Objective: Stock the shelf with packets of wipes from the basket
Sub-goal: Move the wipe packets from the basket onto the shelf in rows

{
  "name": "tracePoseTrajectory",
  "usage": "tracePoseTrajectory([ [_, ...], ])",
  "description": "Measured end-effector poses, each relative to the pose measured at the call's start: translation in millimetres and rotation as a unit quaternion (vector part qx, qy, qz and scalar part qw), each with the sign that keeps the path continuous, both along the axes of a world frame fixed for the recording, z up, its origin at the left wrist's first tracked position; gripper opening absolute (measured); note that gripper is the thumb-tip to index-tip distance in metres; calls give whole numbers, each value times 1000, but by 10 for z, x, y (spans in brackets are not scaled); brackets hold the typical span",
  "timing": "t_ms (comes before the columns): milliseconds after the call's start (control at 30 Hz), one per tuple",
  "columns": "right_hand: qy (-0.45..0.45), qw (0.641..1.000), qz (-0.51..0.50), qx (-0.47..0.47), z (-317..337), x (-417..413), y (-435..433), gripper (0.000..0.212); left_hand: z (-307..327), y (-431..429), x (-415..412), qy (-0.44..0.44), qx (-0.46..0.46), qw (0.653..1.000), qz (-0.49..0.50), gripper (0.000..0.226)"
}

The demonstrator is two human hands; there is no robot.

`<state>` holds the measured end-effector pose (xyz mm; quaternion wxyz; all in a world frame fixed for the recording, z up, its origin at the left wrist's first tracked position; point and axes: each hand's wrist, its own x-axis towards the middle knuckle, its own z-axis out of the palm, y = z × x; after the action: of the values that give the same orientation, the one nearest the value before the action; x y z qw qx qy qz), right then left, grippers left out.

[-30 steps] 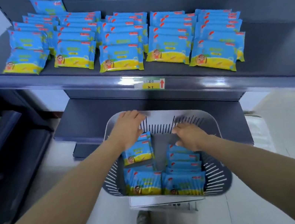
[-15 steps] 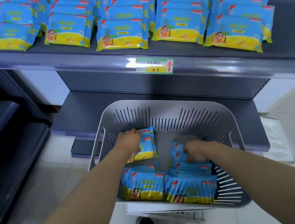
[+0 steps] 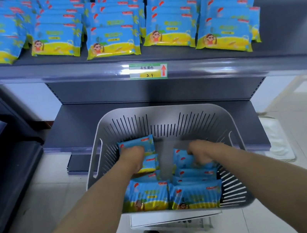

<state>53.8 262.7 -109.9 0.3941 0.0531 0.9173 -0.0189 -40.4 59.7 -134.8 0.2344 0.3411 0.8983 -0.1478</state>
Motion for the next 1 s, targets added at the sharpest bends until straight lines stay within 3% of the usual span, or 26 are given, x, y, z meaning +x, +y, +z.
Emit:
tracePoseTrajectory([
  [133, 94, 994, -26, -48, 512, -65, -2, 30, 504, 54, 1, 18, 21, 999, -16, 44],
  [300, 173, 981, -44, -75, 1458, -133, 48, 40, 1353, 110, 38, 61, 72, 995, -22, 28],
  [433, 261, 961, -35, -81, 2243, -172, 128, 30, 2045, 140, 64, 106, 104, 988, -29, 26],
  [533, 294, 953, -16, -79, 2674, -230, 166, 42, 2428, 131, 100, 145, 132, 980, -32, 26],
  [633, 324, 943, -14, -72, 2877, -304, 178, 54, 2736, 67, 117, 165, 158, 973, -32, 26],
  [767, 386, 922, 12, -33, 2982, -460, 113, 53, 3001, -89, 23, 185, 194, 963, 4, 19],
  [933, 420, 905, 16, 60, 3074, -823, 57, 54, 3200, -326, -276, 221, 211, 952, 9, 28],
  [1000, 416, 906, 8, 84, 3040, -971, 46, 56, 3248, -388, -432, 229, 223, 947, -4, 17],
])
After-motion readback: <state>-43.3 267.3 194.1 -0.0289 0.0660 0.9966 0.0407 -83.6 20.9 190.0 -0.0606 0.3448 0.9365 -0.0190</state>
